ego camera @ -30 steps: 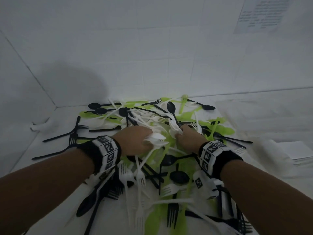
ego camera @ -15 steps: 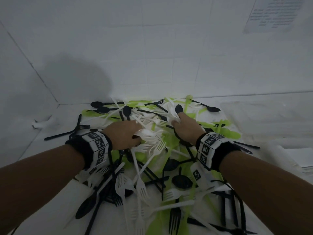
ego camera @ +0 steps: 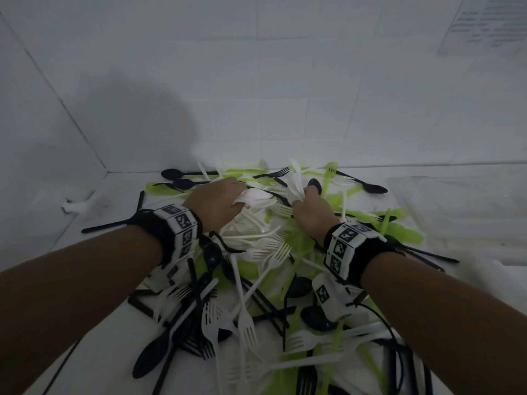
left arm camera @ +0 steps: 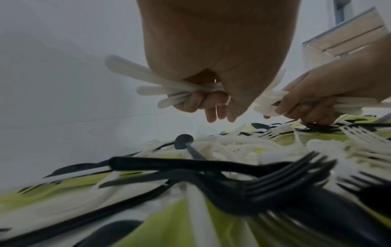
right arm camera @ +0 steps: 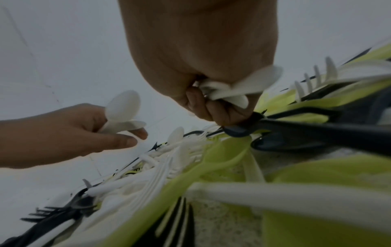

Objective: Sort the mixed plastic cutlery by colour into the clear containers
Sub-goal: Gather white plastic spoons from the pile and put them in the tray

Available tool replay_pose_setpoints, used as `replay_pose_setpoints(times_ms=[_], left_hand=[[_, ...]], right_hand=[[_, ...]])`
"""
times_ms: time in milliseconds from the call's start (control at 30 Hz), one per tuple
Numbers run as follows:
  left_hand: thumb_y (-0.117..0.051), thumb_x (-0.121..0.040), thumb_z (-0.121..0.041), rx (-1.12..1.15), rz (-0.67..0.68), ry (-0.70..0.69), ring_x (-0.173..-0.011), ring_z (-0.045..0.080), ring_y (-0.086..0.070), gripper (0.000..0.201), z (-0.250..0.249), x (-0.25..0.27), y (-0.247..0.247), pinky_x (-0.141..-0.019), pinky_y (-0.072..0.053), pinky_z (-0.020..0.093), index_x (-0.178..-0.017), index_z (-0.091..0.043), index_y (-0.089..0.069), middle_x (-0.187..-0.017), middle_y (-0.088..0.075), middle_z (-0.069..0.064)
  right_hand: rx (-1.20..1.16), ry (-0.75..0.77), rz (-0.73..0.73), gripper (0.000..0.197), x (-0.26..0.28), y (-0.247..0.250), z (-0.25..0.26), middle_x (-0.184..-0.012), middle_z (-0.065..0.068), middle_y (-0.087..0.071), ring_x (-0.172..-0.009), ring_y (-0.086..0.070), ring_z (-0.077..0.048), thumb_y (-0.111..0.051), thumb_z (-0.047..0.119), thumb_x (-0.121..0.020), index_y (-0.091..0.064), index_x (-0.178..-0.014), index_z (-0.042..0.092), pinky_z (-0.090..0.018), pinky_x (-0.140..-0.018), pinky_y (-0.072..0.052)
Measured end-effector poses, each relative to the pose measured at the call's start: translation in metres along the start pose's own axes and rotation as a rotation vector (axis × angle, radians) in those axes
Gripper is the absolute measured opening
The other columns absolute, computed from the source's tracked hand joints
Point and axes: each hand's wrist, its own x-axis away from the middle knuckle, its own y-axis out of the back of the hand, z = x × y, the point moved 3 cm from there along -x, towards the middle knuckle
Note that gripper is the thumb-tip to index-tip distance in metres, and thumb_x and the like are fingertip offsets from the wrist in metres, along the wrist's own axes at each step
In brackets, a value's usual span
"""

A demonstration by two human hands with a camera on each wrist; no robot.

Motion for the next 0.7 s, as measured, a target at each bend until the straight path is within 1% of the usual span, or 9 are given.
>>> replay_pose_setpoints(times_ms=[67, 167, 233, 300, 333, 433, 533, 600, 700], left_hand=[[-0.050, -0.104, -0.033, -0.038, 0.011, -0.019, -0.115, 0.024, -0.059, 0.036, -0.009, -0.015, -0.006, -0.092, -0.049, 0.042, -0.134, -0.016, -0.056, -0.129, -0.057, 0.002], [-0.051, -0.103, -0.034, -0.132, 0.024, -0.022, -0.108, 0.027, -0.062, 0.032, -0.021, -0.035, -0.017, -0.084, -0.052, 0.043, -0.130, -0.017, -0.056, -0.126, -0.056, 0.002], [-0.051, -0.102, -0.031, -0.187, 0.005, 0.000, -0.103, 0.029, -0.064, 0.025, -0.027, -0.042, -0.019, -0.079, -0.053, 0.042, -0.123, -0.018, -0.057, -0.121, -0.059, 0.003], [-0.051, -0.101, -0.025, -0.182, -0.011, 0.004, -0.101, 0.030, -0.065, 0.018, -0.032, -0.045, -0.021, -0.077, -0.052, 0.041, -0.116, -0.017, -0.057, -0.116, -0.063, 0.004], [-0.052, -0.101, -0.024, -0.158, -0.023, -0.002, -0.101, 0.031, -0.065, 0.017, -0.033, -0.045, -0.021, -0.078, -0.052, 0.042, -0.115, -0.016, -0.058, -0.114, -0.064, 0.005], [-0.054, -0.098, -0.019, -0.026, -0.155, -0.032, -0.097, 0.036, -0.065, 0.025, -0.040, -0.039, -0.011, -0.076, -0.053, 0.048, -0.123, -0.013, -0.058, -0.115, -0.061, 0.008], [-0.056, -0.094, -0.011, 0.079, -0.358, -0.102, -0.083, 0.039, -0.064, 0.029, -0.053, -0.026, 0.014, -0.065, -0.054, 0.049, -0.122, -0.008, -0.058, -0.115, -0.059, 0.010], [-0.055, -0.093, -0.007, 0.176, -0.455, -0.139, -0.081, 0.035, -0.062, 0.029, -0.060, -0.016, 0.030, -0.066, -0.052, 0.045, -0.121, -0.005, -0.057, -0.112, -0.061, 0.010], [-0.052, -0.100, -0.009, 0.466, -0.480, -0.070, -0.070, 0.021, -0.056, 0.013, -0.069, -0.006, 0.046, -0.062, -0.045, 0.034, -0.112, -0.006, -0.053, -0.087, -0.061, 0.005]], right_hand=[[-0.073, -0.041, -0.025, 0.053, -0.002, 0.001, -0.006, -0.127, -0.014, -0.056, -0.108, -0.059, -0.035, -0.042, 0.021, -0.103, -0.027, -0.152, 0.007, -0.044, -0.089, -0.051], [-0.170, -0.089, -0.037, 0.059, -0.004, 0.004, -0.016, -0.128, -0.010, -0.060, -0.093, -0.059, -0.025, -0.042, 0.025, -0.099, -0.028, -0.155, 0.016, -0.035, -0.072, -0.049], [-0.208, -0.107, -0.024, 0.039, -0.004, 0.005, -0.021, -0.122, -0.011, -0.065, -0.080, -0.058, -0.021, -0.043, 0.025, -0.099, -0.045, -0.136, 0.013, -0.029, -0.061, -0.045], [-0.209, -0.098, -0.044, 0.016, -0.002, 0.010, -0.021, -0.114, -0.004, -0.063, -0.075, -0.056, -0.016, -0.041, 0.027, -0.101, -0.046, -0.115, 0.022, -0.027, -0.058, -0.041], [-0.206, -0.085, -0.060, 0.014, -0.001, 0.013, -0.021, -0.110, -0.002, -0.062, -0.075, -0.055, -0.014, -0.040, 0.028, -0.101, -0.045, -0.114, 0.025, -0.027, -0.059, -0.039], [-0.243, -0.036, -0.119, 0.020, 0.002, 0.022, -0.018, -0.096, -0.003, -0.061, -0.078, -0.054, -0.019, -0.040, 0.028, -0.102, -0.055, -0.109, 0.017, -0.032, -0.068, -0.040], [-0.349, -0.005, -0.145, 0.016, 0.006, 0.031, -0.013, -0.082, -0.001, -0.054, -0.069, -0.048, -0.018, -0.041, 0.023, -0.101, -0.053, -0.090, 0.019, -0.033, -0.063, -0.038], [-0.444, 0.011, -0.144, 0.018, 0.009, 0.034, -0.007, -0.073, 0.001, -0.048, -0.060, -0.041, -0.015, -0.042, 0.018, -0.099, -0.048, -0.082, 0.019, -0.030, -0.055, -0.034], [-0.502, 0.043, -0.139, 0.018, 0.016, 0.036, 0.002, -0.066, 0.002, -0.041, -0.055, -0.036, -0.013, -0.045, 0.016, -0.097, -0.044, -0.079, 0.019, -0.029, -0.052, -0.032]])
